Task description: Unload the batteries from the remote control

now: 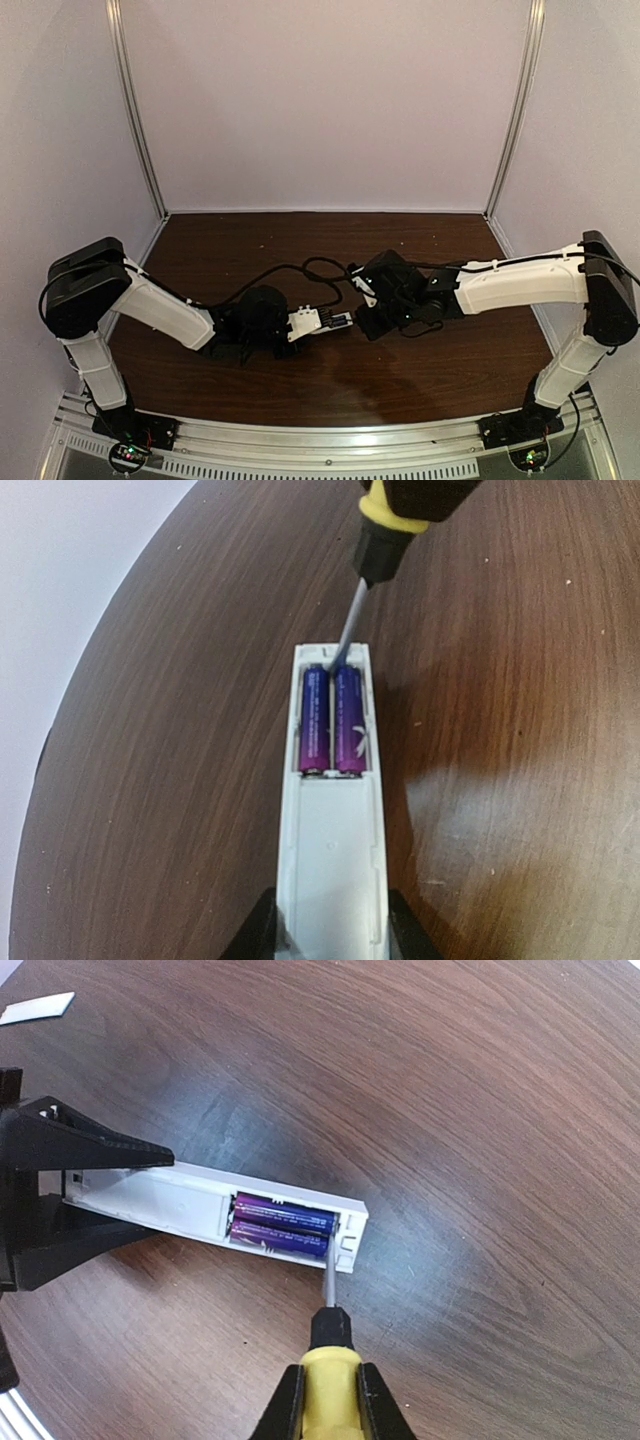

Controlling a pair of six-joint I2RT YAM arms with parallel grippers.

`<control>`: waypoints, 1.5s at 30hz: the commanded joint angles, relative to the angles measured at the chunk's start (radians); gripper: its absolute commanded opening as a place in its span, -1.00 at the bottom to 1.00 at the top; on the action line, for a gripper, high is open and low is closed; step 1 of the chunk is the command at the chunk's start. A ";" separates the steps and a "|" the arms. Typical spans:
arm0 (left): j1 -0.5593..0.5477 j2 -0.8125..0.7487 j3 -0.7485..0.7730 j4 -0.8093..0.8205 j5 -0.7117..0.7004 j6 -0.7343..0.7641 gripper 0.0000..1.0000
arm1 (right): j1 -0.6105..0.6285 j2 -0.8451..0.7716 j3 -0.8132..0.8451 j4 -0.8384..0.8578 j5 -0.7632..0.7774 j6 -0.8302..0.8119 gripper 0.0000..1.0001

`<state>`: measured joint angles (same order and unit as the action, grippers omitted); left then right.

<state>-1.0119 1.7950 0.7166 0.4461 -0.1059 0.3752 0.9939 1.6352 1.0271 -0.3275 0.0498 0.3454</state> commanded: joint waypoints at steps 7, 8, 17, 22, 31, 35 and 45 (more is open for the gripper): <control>-0.016 -0.002 0.017 0.008 0.212 -0.082 -1.00 | 0.032 -0.050 -0.032 0.015 -0.034 0.004 -1.00; -0.017 0.000 0.017 0.008 0.213 -0.089 -1.00 | 0.033 -0.052 -0.032 0.013 -0.029 0.002 -1.00; -0.016 0.004 0.011 0.013 0.223 -0.113 -1.00 | 0.043 -0.017 -0.030 0.028 -0.031 -0.003 -1.00; -0.016 0.006 0.008 0.008 0.236 -0.114 -1.00 | 0.046 -0.014 -0.035 0.046 -0.036 -0.001 -1.00; -0.017 0.004 0.006 0.005 0.254 -0.120 -1.00 | 0.047 -0.058 -0.068 0.096 -0.043 -0.015 -1.00; -0.016 0.000 0.004 0.006 0.260 -0.123 -1.00 | 0.046 -0.075 -0.097 0.117 -0.046 -0.036 -1.00; -0.016 -0.030 -0.047 0.054 0.298 -0.115 -1.00 | 0.046 -0.137 -0.179 0.192 -0.158 -0.063 -1.00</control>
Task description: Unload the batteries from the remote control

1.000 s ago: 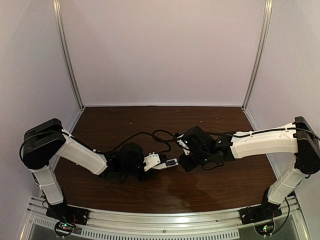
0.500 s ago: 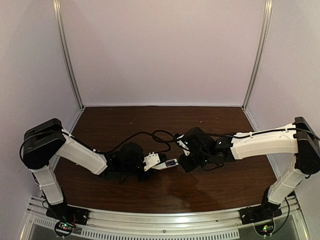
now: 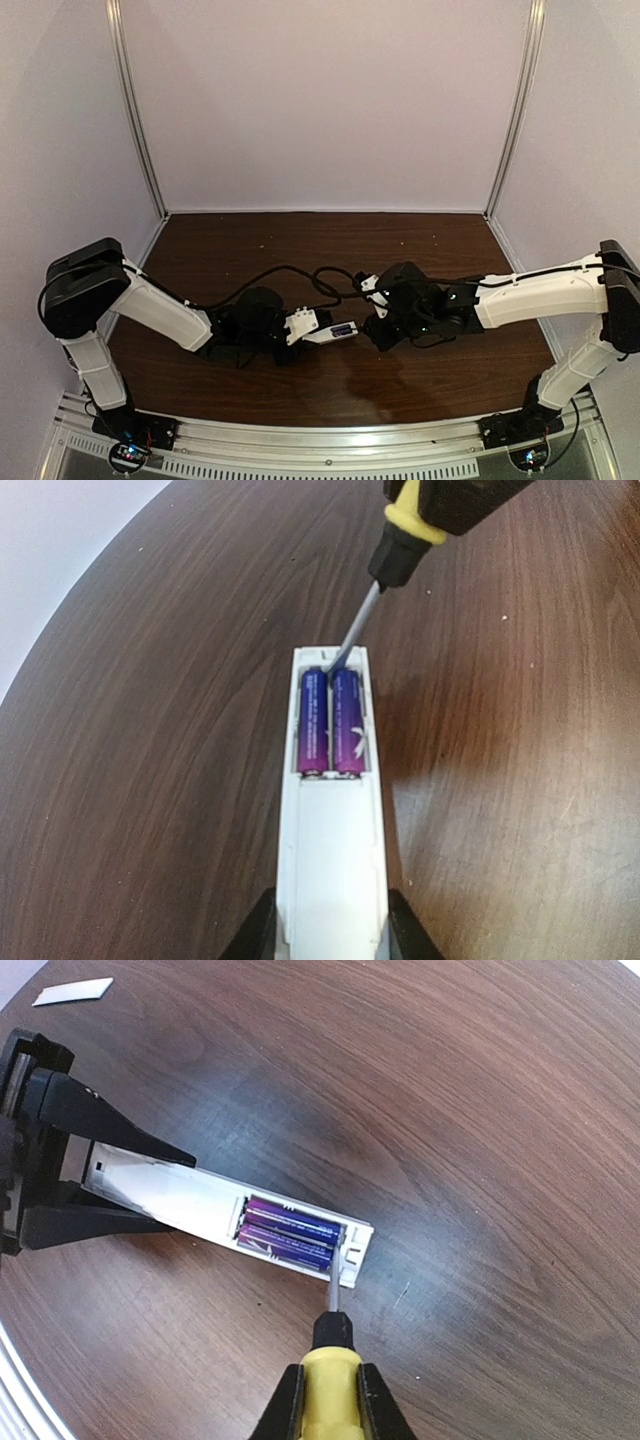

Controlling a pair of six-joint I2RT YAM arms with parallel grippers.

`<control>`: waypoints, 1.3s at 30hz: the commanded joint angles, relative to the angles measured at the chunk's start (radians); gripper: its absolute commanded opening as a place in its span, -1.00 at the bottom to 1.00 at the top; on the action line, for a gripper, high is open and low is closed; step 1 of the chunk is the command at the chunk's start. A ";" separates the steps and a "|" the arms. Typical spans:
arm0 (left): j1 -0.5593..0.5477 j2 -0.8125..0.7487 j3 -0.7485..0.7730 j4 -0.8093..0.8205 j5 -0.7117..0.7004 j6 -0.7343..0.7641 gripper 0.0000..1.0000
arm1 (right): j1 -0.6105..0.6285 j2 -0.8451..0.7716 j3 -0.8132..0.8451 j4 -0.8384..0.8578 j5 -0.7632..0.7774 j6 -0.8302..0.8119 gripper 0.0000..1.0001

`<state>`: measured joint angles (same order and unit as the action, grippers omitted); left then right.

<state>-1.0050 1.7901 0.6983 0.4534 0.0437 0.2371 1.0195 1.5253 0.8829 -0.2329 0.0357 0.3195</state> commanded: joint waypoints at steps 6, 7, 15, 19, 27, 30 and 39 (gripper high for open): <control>-0.023 -0.046 -0.062 0.068 0.159 0.030 -1.00 | 0.022 -0.050 -0.065 0.127 -0.207 -0.056 -1.00; -0.023 -0.050 -0.066 0.073 0.161 0.030 -1.00 | 0.022 -0.053 -0.069 0.130 -0.217 -0.059 -1.00; -0.023 -0.076 -0.116 0.109 0.192 0.030 -1.00 | 0.022 -0.080 -0.101 0.184 -0.263 -0.069 -1.00; -0.024 -0.079 -0.137 0.128 0.188 0.029 -1.00 | 0.022 -0.088 -0.120 0.217 -0.287 -0.072 -1.00; -0.024 -0.092 -0.193 0.197 0.218 0.050 -1.00 | 0.021 -0.085 -0.152 0.274 -0.324 -0.070 -1.00; -0.024 -0.096 -0.204 0.212 0.217 0.054 -1.00 | 0.021 -0.075 -0.154 0.276 -0.327 -0.072 -1.00; -0.023 -0.094 -0.200 0.197 0.186 0.056 -1.00 | 0.022 -0.048 -0.130 0.229 -0.277 -0.072 -1.00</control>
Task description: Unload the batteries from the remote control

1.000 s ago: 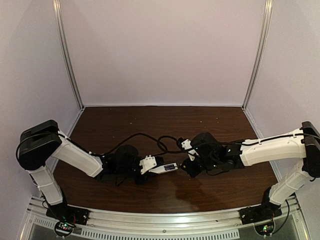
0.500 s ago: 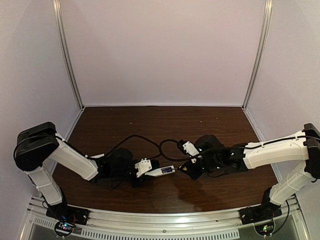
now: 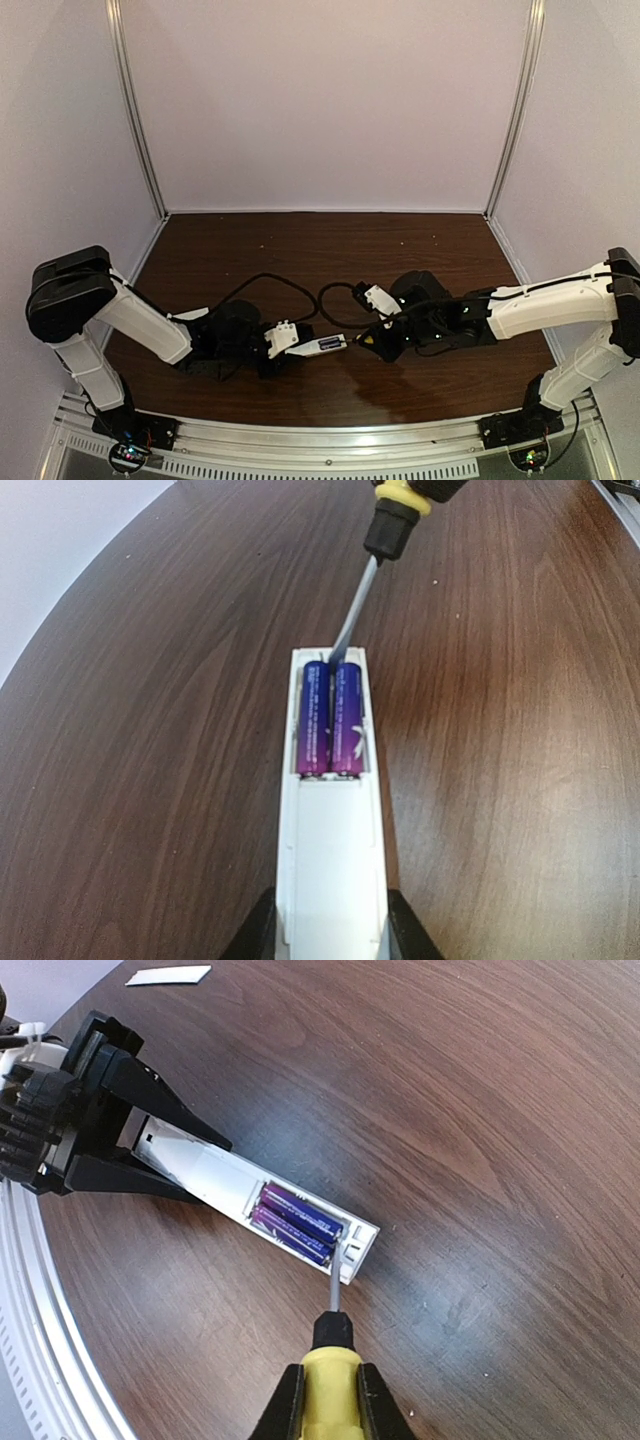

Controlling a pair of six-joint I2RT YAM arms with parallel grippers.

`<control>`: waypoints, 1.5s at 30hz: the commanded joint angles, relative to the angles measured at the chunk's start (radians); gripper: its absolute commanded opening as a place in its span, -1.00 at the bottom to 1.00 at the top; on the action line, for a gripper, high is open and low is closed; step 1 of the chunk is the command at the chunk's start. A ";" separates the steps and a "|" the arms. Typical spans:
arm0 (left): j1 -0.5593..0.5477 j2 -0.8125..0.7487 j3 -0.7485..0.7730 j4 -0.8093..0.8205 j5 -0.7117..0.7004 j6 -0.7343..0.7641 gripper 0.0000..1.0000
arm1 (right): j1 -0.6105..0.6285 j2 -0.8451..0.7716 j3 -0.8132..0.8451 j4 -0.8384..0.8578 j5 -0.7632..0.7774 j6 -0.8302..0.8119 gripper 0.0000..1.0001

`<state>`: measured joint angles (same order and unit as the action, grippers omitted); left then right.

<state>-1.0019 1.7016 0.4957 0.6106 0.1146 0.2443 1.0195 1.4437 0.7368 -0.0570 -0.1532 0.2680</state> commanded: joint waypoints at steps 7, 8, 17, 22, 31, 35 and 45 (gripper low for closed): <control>-0.027 -0.006 0.010 0.005 0.065 0.063 -1.00 | 0.021 0.000 0.061 -0.072 -0.015 -0.015 -1.00; -0.026 -0.005 0.010 0.003 0.063 0.064 -1.00 | 0.022 -0.008 0.066 -0.081 -0.013 -0.015 -1.00; -0.026 0.005 0.024 -0.008 0.040 0.067 -1.00 | 0.022 -0.037 0.140 -0.172 0.033 -0.015 -1.00; -0.026 0.013 0.033 -0.011 0.040 0.069 -1.00 | 0.022 -0.033 0.157 -0.204 0.060 -0.015 -1.00; -0.026 0.018 0.040 -0.017 0.036 0.066 -1.00 | 0.025 -0.026 0.153 -0.224 0.054 -0.007 -1.00; -0.027 0.018 0.037 -0.017 0.034 0.061 -1.00 | 0.027 -0.026 0.151 -0.220 0.055 -0.005 -1.00; -0.026 0.018 0.043 -0.027 0.029 0.057 -1.00 | 0.028 -0.024 0.153 -0.210 0.057 -0.006 -1.00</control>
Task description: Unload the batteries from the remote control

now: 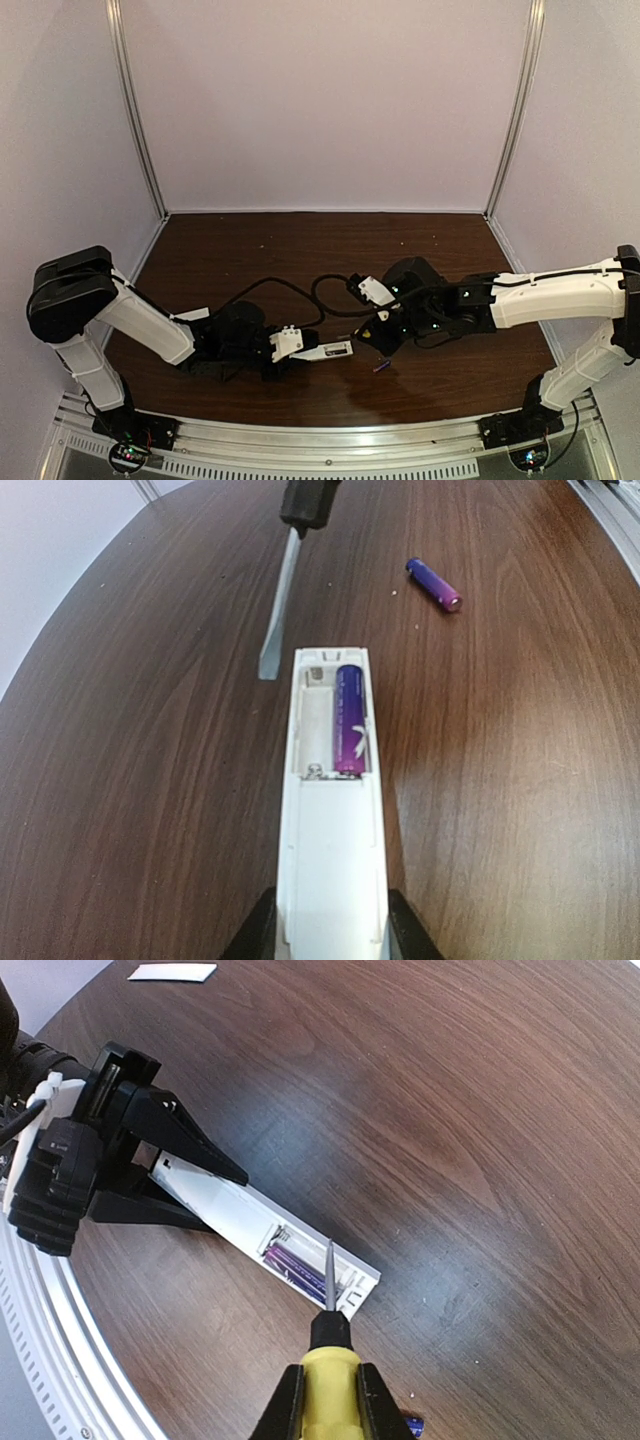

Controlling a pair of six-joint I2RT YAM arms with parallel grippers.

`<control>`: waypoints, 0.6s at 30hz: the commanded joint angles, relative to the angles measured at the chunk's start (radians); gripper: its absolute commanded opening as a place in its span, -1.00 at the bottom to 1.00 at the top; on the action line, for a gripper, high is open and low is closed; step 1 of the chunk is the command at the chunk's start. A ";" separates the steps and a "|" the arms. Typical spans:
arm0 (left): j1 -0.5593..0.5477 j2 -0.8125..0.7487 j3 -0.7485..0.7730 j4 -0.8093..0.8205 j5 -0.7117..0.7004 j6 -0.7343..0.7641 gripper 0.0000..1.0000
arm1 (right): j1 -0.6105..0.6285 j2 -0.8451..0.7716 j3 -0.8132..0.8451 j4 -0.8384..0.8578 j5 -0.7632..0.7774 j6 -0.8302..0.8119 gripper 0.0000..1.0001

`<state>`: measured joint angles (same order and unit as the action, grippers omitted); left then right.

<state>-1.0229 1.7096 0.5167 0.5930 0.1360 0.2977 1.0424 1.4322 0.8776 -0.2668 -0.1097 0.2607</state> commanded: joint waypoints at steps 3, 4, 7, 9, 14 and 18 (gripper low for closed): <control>-0.006 0.010 0.021 -0.010 0.006 0.003 -1.00 | 0.005 -0.016 0.011 0.000 0.017 0.002 -1.00; -0.005 0.010 0.020 -0.010 0.006 0.001 -1.00 | 0.005 -0.017 0.009 0.002 0.020 0.003 -1.00; -0.006 0.010 0.022 -0.011 0.007 -0.006 -1.00 | 0.007 -0.018 0.009 0.008 0.028 0.004 -1.00; -0.005 0.009 0.024 -0.015 0.004 -0.015 -1.00 | 0.007 -0.022 0.005 0.018 0.036 0.013 -1.00; -0.005 0.013 0.005 0.013 0.002 -0.060 -0.91 | 0.007 -0.037 -0.030 0.057 0.048 0.036 -1.00; -0.006 0.024 -0.003 0.026 0.014 -0.102 -0.71 | 0.007 -0.038 -0.030 0.055 0.067 0.035 -1.00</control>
<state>-1.0229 1.7123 0.5194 0.5911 0.1360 0.2504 1.0431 1.4174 0.8589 -0.2344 -0.0860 0.2832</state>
